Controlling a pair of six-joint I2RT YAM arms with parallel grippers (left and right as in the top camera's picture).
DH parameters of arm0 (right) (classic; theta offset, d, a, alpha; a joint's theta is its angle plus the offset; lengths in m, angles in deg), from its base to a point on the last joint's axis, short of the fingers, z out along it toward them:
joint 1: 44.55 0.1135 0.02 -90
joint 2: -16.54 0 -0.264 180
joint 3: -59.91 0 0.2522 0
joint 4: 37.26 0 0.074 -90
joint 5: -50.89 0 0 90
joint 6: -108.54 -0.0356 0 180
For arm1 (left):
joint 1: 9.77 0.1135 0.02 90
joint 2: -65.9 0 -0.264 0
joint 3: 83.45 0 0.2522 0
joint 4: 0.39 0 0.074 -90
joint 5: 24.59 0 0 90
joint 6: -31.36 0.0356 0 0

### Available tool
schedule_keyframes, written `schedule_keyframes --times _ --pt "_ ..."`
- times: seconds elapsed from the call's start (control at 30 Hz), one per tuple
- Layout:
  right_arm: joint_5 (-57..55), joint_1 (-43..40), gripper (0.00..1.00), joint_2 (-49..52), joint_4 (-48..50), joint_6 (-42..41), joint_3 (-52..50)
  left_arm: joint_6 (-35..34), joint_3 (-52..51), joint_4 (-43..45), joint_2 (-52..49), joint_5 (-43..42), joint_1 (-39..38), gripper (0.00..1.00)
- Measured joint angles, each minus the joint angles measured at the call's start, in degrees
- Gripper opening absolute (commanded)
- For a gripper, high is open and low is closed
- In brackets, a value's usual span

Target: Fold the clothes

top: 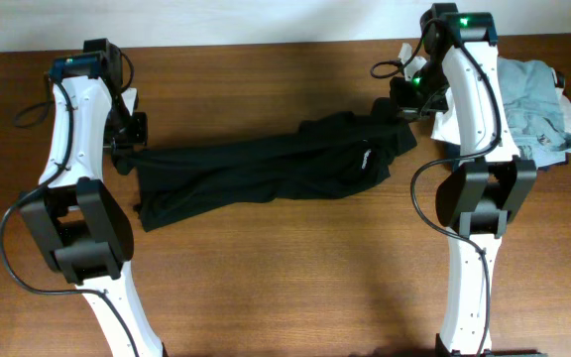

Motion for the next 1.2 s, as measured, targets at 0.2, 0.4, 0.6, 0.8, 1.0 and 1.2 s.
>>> schedule_keyframes --times 0.2,0.4,0.6,0.8,1.0,1.2 --pt "-0.04 0.07 0.04 0.0 -0.02 0.26 0.0 0.0 -1.97 1.51 0.11 0.02 0.0 0.0" --pt "-0.96 0.07 0.04 -0.22 0.17 0.57 -2.03 0.0 -8.28 5.79 0.13 0.0 0.0 0.05" --pt "-3.04 0.02 0.7 -0.22 1.88 0.81 -7.96 0.2 -11.23 7.15 0.13 0.11 0.07 0.79" --pt "-4.04 0.0 0.8 -0.22 2.82 0.92 -8.98 -0.07 -11.15 7.82 0.13 0.66 0.26 0.87" --pt "-4.17 -0.37 0.83 -0.22 2.51 0.98 -8.24 -0.72 -9.25 7.56 0.35 -4.26 3.26 0.87" --pt "-2.86 -1.2 0.94 -0.22 1.27 2.93 -1.86 0.85 -8.98 5.4 0.85 -14.49 6.88 0.87"
